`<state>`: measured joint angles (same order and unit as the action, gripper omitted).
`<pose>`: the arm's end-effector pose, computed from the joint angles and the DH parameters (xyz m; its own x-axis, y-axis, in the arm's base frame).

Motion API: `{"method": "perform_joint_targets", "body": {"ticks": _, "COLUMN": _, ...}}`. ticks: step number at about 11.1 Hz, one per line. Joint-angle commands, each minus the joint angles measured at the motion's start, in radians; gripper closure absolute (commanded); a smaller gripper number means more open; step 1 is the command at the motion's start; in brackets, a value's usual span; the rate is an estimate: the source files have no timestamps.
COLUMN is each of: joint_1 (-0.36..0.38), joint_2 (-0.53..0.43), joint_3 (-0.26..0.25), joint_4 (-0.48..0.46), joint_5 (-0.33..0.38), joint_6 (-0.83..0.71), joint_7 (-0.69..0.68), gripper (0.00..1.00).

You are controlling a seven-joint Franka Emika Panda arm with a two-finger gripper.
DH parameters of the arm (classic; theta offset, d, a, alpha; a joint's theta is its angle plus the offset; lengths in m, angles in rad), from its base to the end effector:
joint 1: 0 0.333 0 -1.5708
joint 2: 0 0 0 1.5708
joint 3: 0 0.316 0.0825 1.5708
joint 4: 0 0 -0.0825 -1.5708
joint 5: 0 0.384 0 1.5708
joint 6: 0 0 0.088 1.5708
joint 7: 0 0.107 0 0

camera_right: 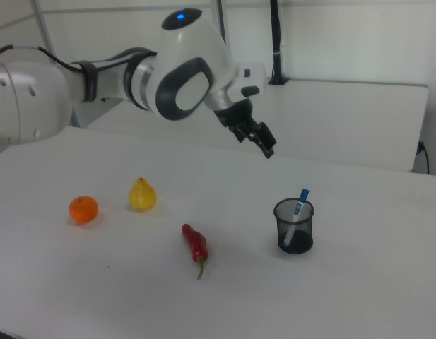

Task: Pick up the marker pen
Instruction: 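Move the open gripper over the black mesh pen cup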

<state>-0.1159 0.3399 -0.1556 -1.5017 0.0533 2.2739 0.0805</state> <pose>0.6781 -0.1709 0.5223 0.8470 -0.3241 0.4214 -0.3425 -0.9389 -0.0337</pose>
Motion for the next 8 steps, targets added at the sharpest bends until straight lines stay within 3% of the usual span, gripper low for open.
{"method": "perform_joint_targets", "body": {"ticks": 1, "joint_1": -0.041, "joint_2": 0.082, "joint_3": -0.002, "joint_4": -0.003, "joint_5": 0.003, "joint_6": 0.2, "joint_7": -0.007, "gripper": 0.0}}
{"method": "perform_joint_targets", "body": {"ticks": 8, "joint_1": -0.082, "joint_2": 0.182, "joint_3": -0.004, "joint_4": 0.023, "joint_5": -0.041, "joint_6": 0.303, "joint_7": -0.021, "gripper": 0.0}}
